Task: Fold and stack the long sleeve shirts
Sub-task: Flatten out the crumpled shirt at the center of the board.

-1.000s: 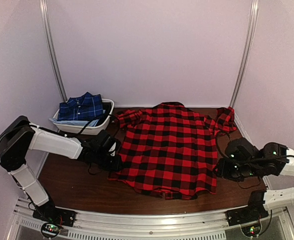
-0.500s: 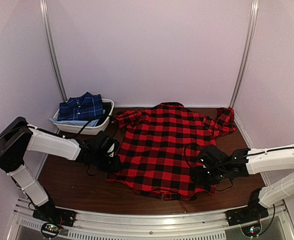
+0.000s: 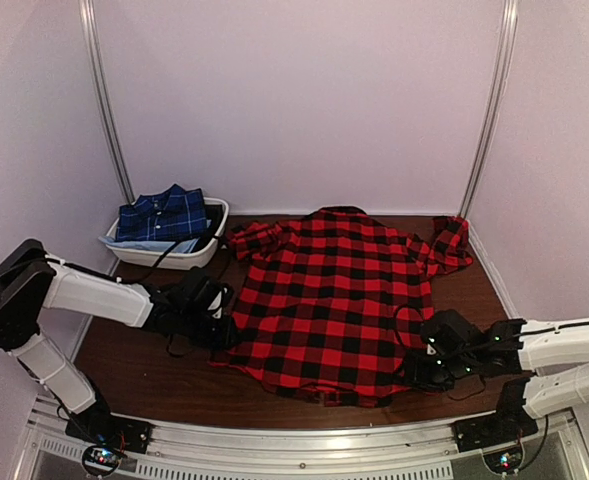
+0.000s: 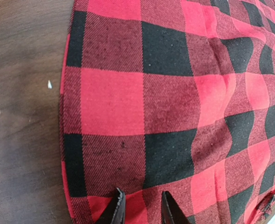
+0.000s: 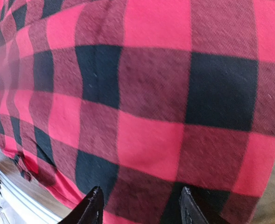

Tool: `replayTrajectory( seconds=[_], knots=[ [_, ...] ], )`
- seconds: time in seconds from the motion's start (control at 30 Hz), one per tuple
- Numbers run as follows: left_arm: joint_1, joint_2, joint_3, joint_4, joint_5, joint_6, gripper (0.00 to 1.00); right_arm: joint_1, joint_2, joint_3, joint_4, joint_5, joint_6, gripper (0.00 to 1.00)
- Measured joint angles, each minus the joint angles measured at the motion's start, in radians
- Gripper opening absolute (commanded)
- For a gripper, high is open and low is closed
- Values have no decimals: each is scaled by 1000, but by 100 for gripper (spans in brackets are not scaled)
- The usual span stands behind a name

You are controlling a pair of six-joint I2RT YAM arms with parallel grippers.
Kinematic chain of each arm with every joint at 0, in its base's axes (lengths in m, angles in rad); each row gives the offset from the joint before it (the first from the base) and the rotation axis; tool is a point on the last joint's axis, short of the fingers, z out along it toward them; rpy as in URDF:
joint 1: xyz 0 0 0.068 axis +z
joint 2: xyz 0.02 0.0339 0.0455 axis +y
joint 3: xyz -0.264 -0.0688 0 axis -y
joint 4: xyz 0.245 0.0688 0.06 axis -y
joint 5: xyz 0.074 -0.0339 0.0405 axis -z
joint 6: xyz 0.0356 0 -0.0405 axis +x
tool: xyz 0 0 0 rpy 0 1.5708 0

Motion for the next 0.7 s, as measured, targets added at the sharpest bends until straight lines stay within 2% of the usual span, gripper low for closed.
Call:
replayTrajectory(
  seconds=[0.23, 0.37, 0.5, 0.7],
  knots=[
    [0, -36, -21, -26, 24, 0, 37, -3, -159, 2, -224, -9, 26, 62],
    [0, -68, -20, -93, 32, 3, 41, -14, -174, 57, -303, 18, 16, 63],
    [0, -76, 16, -202, 30, 13, 43, -34, -65, 201, -303, 71, -50, 60],
    [0, -71, 144, -300, 16, 35, 43, -38, 175, 322, -111, 49, -154, 51]
  ],
)
